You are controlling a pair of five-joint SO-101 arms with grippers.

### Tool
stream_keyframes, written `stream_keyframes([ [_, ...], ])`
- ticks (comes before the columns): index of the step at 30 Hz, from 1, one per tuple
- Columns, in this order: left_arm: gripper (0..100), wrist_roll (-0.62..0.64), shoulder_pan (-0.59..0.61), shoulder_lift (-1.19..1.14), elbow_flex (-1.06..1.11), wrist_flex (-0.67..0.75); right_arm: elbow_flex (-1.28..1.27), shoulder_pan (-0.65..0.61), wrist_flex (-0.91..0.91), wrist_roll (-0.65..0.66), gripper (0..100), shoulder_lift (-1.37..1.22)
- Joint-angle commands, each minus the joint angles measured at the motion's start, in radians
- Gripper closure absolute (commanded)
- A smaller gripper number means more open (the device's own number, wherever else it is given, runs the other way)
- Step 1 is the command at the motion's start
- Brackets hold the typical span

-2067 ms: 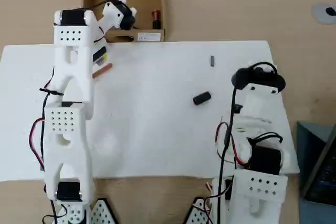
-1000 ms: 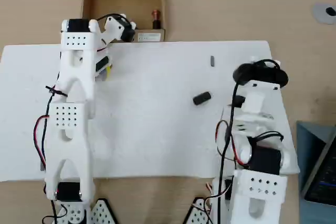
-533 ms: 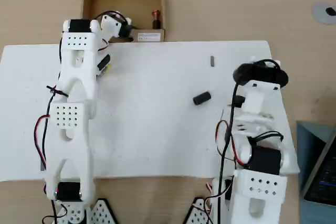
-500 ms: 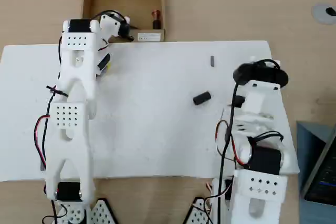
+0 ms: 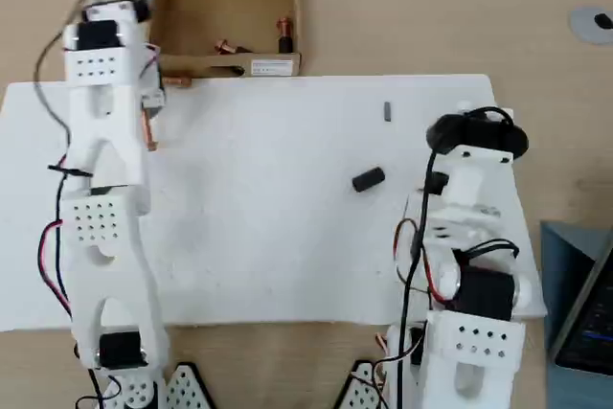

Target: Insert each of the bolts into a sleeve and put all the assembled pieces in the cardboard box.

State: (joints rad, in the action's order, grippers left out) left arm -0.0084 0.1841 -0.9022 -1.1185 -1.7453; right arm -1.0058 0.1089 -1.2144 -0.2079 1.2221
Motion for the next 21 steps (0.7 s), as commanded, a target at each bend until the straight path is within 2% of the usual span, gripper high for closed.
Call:
stream_keyframes([
  [1, 100, 0.175, 0.040, 0.079, 0.000, -0.008, 0.077, -0.013, 0.017, -0.002, 98.9, 0.013],
  [11, 100, 0.678, 0.117, 0.088, 0.135, -0.008, 0.090, -0.013, 0.015, -0.003, 98.9, 0.015],
  [17, 100, 0.907, 0.192, 0.088, 0.273, -0.008, 0.116, -0.013, 0.014, -0.002, 98.9, 0.015],
  [21, 100, 1.007, 0.247, 0.088, 0.370, -0.008, 0.116, -0.013, 0.014, -0.002, 98.9, 0.015],
])
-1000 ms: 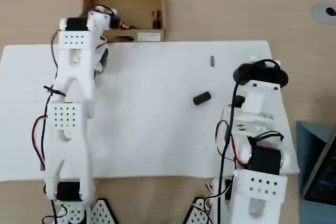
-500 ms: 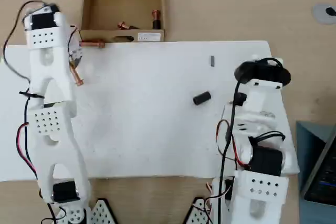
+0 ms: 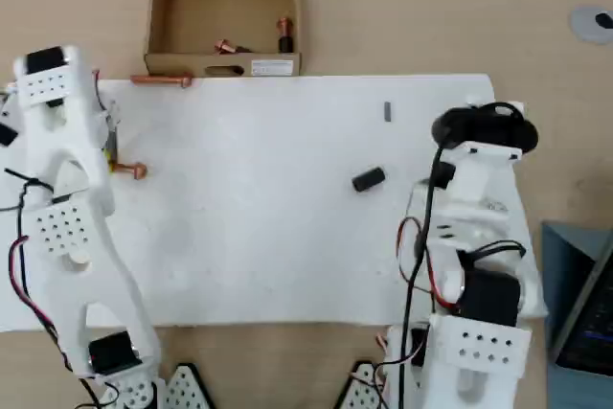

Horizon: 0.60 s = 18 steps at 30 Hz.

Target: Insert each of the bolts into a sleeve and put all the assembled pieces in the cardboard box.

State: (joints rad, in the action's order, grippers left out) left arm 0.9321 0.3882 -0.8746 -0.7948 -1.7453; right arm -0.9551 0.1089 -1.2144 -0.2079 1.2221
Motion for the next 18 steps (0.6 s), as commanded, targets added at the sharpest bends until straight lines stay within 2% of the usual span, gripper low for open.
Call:
stream_keyframes([
  [1, 100, 0.086, 0.057, 0.061, 0.071, -0.008, 0.065, -0.013, 0.014, -0.002, 98.9, 0.015],
  [10, 100, 0.216, 0.126, 0.061, 0.193, -0.008, 0.062, -0.013, 0.015, -0.002, 98.9, 0.015],
  [18, 98, 0.198, 0.127, 0.061, 0.189, -0.008, 0.064, -0.013, 0.015, -0.002, 98.9, 0.015],
])
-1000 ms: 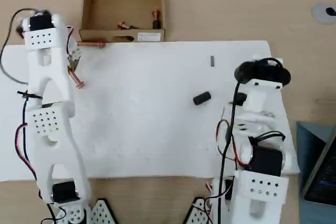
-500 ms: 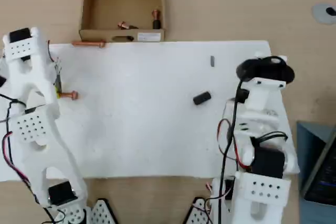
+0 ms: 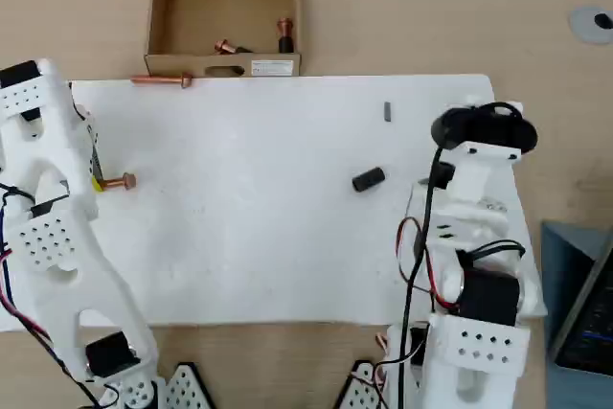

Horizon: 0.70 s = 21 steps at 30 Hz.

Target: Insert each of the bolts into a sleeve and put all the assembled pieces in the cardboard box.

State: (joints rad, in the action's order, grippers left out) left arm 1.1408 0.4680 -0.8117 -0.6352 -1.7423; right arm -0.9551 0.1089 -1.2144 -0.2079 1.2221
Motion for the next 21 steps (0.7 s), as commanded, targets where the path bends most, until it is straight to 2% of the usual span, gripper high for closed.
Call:
stream_keyframes([
  [1, 95, -0.026, 0.048, -0.002, 0.028, -0.011, 0.064, -0.013, 0.015, -0.002, 98.9, 0.015],
  [6, 77, -0.037, 0.040, 0.002, 0.028, -0.012, 0.064, -0.013, 0.015, -0.002, 98.9, 0.015],
  [8, 72, -0.051, 0.037, 0.038, 0.035, -0.012, 0.064, -0.013, 0.015, -0.002, 98.9, 0.015],
  [15, 72, -0.080, 0.005, 0.292, 0.037, -0.012, 0.064, -0.013, 0.015, -0.002, 98.9, 0.015],
  [18, 72, -0.137, -0.032, 0.392, 0.037, -0.012, 0.064, -0.012, 0.015, -0.002, 98.9, 0.015],
  [21, 80, -0.245, -0.051, 0.447, 0.037, -0.012, 0.065, -0.010, 0.015, -0.005, 98.9, 0.015],
])
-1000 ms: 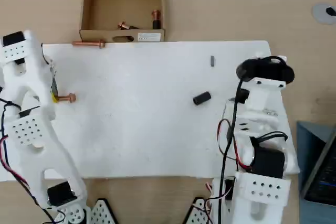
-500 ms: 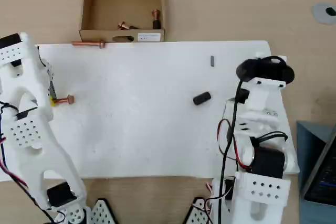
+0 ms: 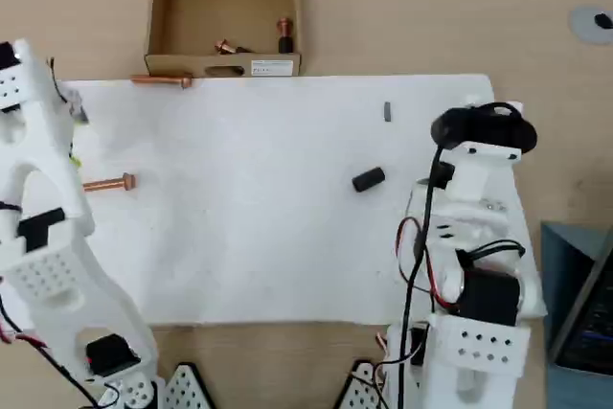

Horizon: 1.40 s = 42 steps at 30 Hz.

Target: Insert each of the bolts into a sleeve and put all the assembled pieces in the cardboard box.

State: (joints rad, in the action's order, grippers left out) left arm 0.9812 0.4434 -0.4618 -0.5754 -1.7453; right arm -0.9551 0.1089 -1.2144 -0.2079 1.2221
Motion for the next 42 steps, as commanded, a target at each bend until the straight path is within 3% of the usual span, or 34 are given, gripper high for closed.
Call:
stream_keyframes([
  [1, 84, -0.132, -0.029, 0.102, -0.026, -0.009, 0.065, -0.010, 0.015, -0.006, 98.9, 0.015],
  [6, 100, -0.488, -0.032, 0.099, -0.020, -0.008, 0.065, -0.007, 0.015, -0.008, 98.9, 0.015],
  [10, 98, -0.852, -0.044, 0.099, 0.032, -0.008, 0.064, -0.007, 0.015, -0.008, 98.9, 0.015],
  [15, 99, -1.453, -0.098, 0.099, 0.101, -0.008, 0.058, -0.007, 0.015, -0.009, 98.9, 0.015],
  [20, 99, -1.883, -0.141, 0.102, 0.150, -0.008, 0.058, -0.007, 0.015, -0.008, 98.9, 0.015],
  [25, 99, -2.223, -0.133, 0.101, 0.150, -0.008, 0.059, -0.007, 0.015, -0.003, 98.9, 0.015],
  [32, 95, -2.481, -0.097, 0.099, 0.176, -0.008, 0.062, -0.010, 0.015, -0.005, 98.9, 0.015],
  [35, 89, -2.526, -0.084, 0.099, 0.206, -0.008, 0.062, -0.010, 0.015, -0.005, 98.9, 0.015],
  [42, 89, -2.605, -0.068, 0.099, 0.238, -0.008, 0.062, -0.010, 0.020, -0.008, 98.9, 0.015],
])
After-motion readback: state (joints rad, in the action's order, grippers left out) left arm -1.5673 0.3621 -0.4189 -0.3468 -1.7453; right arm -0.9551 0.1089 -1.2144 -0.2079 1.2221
